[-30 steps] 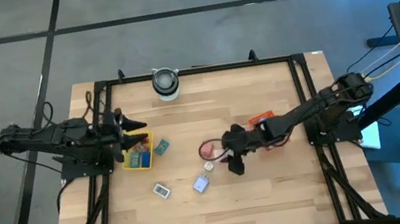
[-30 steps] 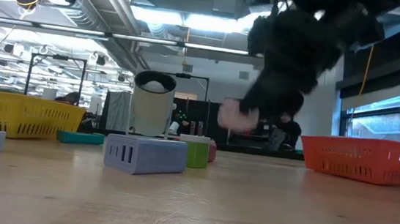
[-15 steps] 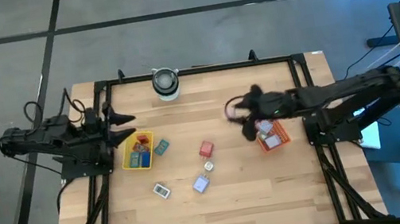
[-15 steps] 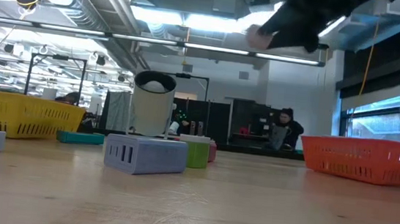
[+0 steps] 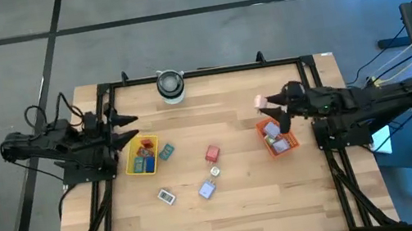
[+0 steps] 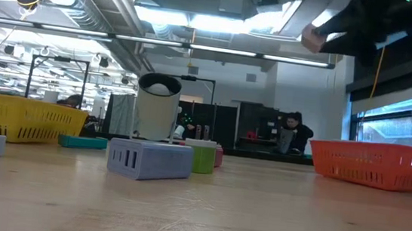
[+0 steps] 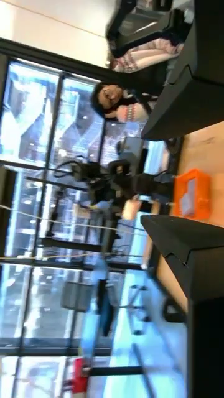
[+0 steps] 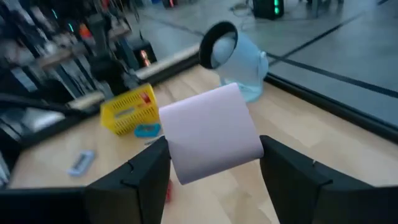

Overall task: Pick & Place Office items
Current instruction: Put the white charger adapter into the orange basket

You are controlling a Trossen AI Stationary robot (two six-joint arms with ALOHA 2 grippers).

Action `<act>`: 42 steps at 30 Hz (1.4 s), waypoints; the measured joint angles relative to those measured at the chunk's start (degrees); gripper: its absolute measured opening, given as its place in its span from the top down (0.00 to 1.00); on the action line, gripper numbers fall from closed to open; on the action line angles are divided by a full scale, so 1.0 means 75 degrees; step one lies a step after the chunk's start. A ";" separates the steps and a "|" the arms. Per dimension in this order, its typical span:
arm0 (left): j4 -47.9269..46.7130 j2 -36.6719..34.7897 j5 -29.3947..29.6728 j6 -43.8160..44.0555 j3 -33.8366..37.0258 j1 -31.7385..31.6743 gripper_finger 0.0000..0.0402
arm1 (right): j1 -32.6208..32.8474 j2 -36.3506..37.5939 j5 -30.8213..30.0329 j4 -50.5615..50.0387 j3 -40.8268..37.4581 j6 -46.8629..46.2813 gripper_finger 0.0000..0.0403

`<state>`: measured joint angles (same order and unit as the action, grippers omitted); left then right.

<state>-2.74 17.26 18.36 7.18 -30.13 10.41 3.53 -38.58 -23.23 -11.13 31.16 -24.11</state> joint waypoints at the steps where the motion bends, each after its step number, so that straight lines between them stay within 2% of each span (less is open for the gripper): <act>1: 0.0206 -0.0003 0.0002 -0.0138 0.0096 -0.0002 0.50 | 0.0000 0.0159 0.0027 0.0225 -0.0182 -0.0103 0.46; 5: 0.1370 0.0036 0.0333 -0.0698 0.0872 0.0000 0.50 | 0.0000 0.0596 0.0133 0.0685 -0.0711 -0.0314 0.46; 9: 0.2800 0.0032 0.0838 -0.1243 0.1828 -0.0010 0.49 | 0.0014 0.0795 0.0251 0.0739 -0.0811 -0.0327 0.46; 12: 0.3238 0.0012 0.0816 -0.1000 0.2264 -0.0119 0.49 | 0.0012 0.0797 0.0475 0.0652 -0.0813 -0.0335 0.46; 16: 0.2914 0.0022 0.0682 -0.0192 0.2379 -0.0393 0.49 | 0.0011 0.0797 0.0565 0.0175 -0.0819 -0.0658 0.46; 20: 0.2926 0.0051 -0.0149 -0.0061 0.2379 -0.0720 0.49 | 0.0011 0.0797 0.0562 -0.0082 -0.0819 -0.0702 0.46; 24: 0.2923 0.0175 -0.0389 -0.0032 0.2379 -0.1009 0.49 | 0.0011 0.0797 0.0496 -0.0378 -0.0819 -0.0783 0.46; 28: 0.2948 0.0357 -0.0406 0.0088 0.2379 -0.1256 0.50 | 0.0011 0.0797 0.0498 -0.1124 -0.0819 -0.1567 0.46; 34: 0.2999 0.0479 -0.0647 0.0292 0.2379 -0.1569 0.50 | 0.0145 0.0783 0.1069 -0.1700 -0.0819 -0.2742 0.46; 42: 0.2999 0.0545 -0.1181 0.1151 0.2379 -0.2050 0.49 | 0.0557 0.0078 0.1368 -0.2887 -0.0819 -0.4056 0.46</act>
<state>19.75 21.34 9.50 15.81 -12.29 -4.96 7.71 -37.99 -12.97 -32.78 25.02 -54.54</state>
